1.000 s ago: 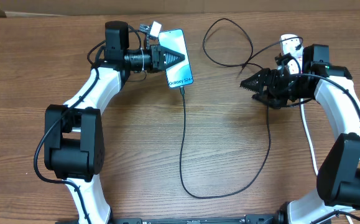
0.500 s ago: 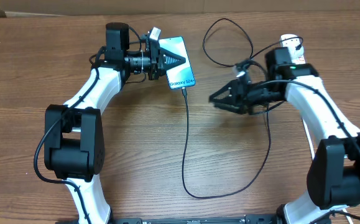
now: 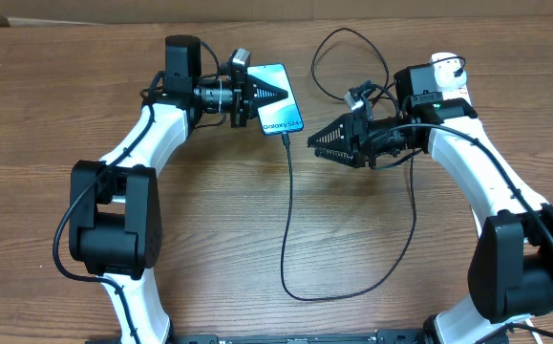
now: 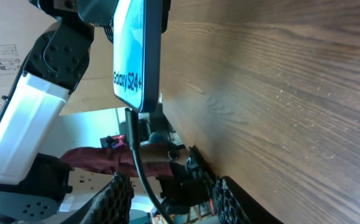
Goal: Plug charger to phone and switch on socket
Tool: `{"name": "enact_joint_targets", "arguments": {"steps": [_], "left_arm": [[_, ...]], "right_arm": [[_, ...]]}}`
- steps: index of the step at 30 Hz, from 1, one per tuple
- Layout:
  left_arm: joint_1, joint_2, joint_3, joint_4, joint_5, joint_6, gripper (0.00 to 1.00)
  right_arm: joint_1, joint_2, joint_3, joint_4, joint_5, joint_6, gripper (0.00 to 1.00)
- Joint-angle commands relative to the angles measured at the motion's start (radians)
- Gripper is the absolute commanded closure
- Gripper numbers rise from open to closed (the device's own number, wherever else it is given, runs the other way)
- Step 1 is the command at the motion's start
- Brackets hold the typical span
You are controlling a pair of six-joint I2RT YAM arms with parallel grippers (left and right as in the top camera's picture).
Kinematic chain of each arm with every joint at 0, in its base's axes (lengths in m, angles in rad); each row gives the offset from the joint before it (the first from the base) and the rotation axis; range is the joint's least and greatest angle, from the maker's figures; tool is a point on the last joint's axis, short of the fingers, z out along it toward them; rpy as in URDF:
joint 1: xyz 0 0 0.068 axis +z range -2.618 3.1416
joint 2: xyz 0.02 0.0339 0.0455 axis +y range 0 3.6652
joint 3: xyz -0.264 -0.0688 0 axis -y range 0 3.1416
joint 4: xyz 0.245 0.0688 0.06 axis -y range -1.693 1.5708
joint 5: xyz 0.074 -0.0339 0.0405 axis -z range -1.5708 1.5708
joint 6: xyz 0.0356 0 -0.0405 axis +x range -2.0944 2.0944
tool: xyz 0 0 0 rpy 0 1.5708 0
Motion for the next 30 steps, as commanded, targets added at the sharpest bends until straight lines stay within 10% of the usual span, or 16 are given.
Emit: {"name": "enact_joint_targets", "arguments": {"steps": [1, 30], "left_arm": [[-0.007, -0.014, 0.004, 0.005, 0.036, -0.021, 0.96], [-0.031, -0.014, 0.004, 0.005, 0.018, 0.031, 0.96]], "right_arm": [[0.027, -0.013, 0.009, 0.011, -0.019, 0.05, 0.57], [0.116, -0.013, 0.009, 0.116, -0.024, 0.22, 0.69]]}}
